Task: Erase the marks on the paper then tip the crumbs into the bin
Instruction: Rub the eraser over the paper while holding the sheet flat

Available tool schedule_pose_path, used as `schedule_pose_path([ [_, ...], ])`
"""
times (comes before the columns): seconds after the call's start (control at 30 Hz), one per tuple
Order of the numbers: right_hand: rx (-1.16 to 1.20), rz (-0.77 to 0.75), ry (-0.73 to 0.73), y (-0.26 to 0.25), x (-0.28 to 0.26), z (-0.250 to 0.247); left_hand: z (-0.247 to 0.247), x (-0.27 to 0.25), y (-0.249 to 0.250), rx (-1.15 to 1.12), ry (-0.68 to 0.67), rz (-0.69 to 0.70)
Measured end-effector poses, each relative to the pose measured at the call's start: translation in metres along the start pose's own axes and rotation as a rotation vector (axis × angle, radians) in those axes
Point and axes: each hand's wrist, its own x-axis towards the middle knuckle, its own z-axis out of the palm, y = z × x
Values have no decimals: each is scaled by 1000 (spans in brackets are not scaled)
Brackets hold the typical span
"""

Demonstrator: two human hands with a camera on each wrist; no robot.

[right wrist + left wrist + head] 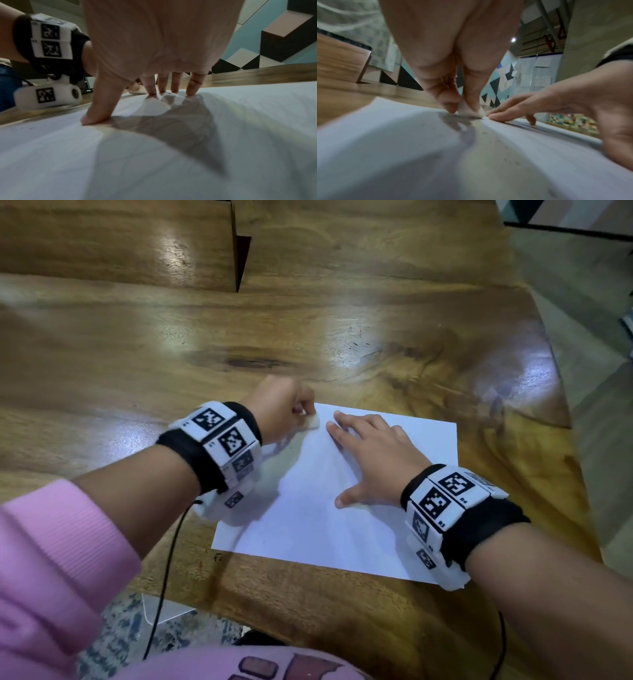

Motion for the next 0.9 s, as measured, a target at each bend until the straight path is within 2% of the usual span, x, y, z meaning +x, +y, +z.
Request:
schedule_pose_path([
  [0.03, -1, 0, 1, 0, 0, 0, 1, 1, 4, 0, 83, -12],
  [0.07, -6, -1, -1, 0, 1, 0, 1, 0, 5, -5, 100, -15],
  [0.1, -8, -2, -4, -1, 1, 0, 1, -2, 4, -19, 33, -12],
  [0.17, -4, 2, -2, 0, 1, 0, -2, -9, 0, -9, -223, 12],
  [0.2, -1, 2, -3, 0, 1, 0, -4, -11, 0, 0, -299, 7],
  [0.23, -1, 1, -4, 1, 1, 0, -4, -11, 0, 1, -291, -4],
  [0.27, -1, 1, -5, 0, 0, 0, -3, -8, 0, -16, -211, -10],
  [0.33, -1, 3, -3, 0, 1, 1, 0, -4, 3, -5, 52, -33],
  [0.37, -1, 4, -2, 1, 1, 1, 1, -5, 5, 14, 124, -33],
  [0.4, -1, 5, -2, 1, 1, 1, 2, -8, 5, 27, 120, -12],
  [0.47, 1, 7, -3, 0, 2, 2, 2, -18, -2, 39, -93, 46],
  [0.53, 1, 7, -6, 1, 1, 2, 1, -28, -8, 48, -294, 36],
  [0.57, 1, 7, -6, 0, 1, 2, 2, -28, -10, 34, -280, 29],
  [0.6, 1, 8, -7, 0, 1, 2, 3, -25, -11, 9, -183, 18],
  [0.67, -2, 8, -12, -1, 1, 1, 6, -18, -9, -41, 100, -18],
  [0.7, -5, 9, -12, 0, 1, 1, 7, -16, -8, -37, 178, -33],
  [0.73, -7, 9, -12, 0, 1, 1, 8, -18, -8, -38, 180, -31],
  [0.77, -7, 9, -12, 0, 1, 1, 9, -23, -11, -41, 111, -5],
  [0.87, 0, 8, -10, 0, 1, 1, 9, -45, -17, -15, -241, 63],
  [0.9, 3, 7, -11, 0, 1, 1, 9, -47, -18, -6, -292, 60],
])
